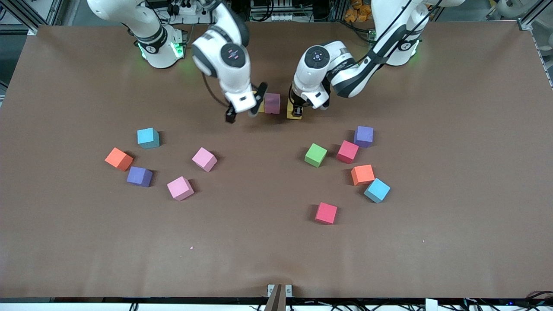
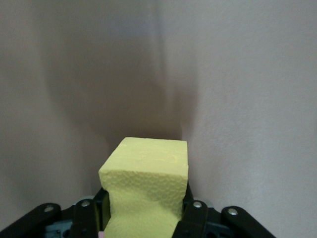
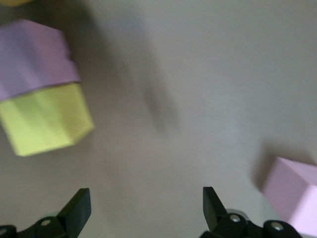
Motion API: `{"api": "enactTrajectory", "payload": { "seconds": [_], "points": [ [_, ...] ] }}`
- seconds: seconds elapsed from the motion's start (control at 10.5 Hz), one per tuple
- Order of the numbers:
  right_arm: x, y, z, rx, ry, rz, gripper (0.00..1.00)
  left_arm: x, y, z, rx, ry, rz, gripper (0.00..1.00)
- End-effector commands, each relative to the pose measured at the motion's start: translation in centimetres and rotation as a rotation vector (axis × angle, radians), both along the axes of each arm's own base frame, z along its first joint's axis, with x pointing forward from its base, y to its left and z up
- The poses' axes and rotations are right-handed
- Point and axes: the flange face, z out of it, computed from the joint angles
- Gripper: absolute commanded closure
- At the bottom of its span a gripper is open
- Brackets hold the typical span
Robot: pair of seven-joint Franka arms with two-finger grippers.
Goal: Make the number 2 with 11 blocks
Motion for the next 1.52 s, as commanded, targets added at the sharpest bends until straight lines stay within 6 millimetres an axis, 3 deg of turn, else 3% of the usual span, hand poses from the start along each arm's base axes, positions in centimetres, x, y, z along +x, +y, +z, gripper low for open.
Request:
{"api": "enactTrajectory", "payload": {
  "seconds": [0.0,0.19,0.38,0.47,0.66,0.85,1.04,1.42],
  "points": [
    [3.4,-2.7,0.8,0.026,-0.066,-0.043,0.00,-0.5,-0.8,-0.1,-0.008,0.028,0.086,0.56],
    [6.4,-5.1,-0.2,0.040,-0.087,-0.107,0.00,-0.8,-0.9,-0.3,-0.003,0.039,0.121,0.58],
    [8.1,-6.1,-1.6,0.035,-0.085,-0.137,0.00,-1.0,-1.4,-0.7,-0.006,0.048,0.111,0.58],
    [9.3,-7.1,-2.0,0.045,-0.098,-0.162,0.00,-2.4,-2.3,-1.1,-0.002,0.050,0.068,0.58],
    [10.4,-8.4,-2.2,0.049,-0.110,-0.164,0.00,-2.5,-2.9,-0.8,-0.011,0.042,0.051,0.58],
    [12.6,-11.0,-3.1,0.052,-0.123,-0.120,0.00,-3.1,-3.3,-0.9,-0.004,0.014,-0.011,0.58],
    [12.9,-10.9,-4.6,0.064,-0.137,-0.110,0.00,-2.7,-2.9,-1.3,-0.003,0.018,-0.021,0.58],
    [12.9,-11.0,-5.7,0.071,-0.139,-0.126,0.00,-1.7,-3.2,-1.6,-0.019,0.019,-0.051,0.58]
  ]
}}
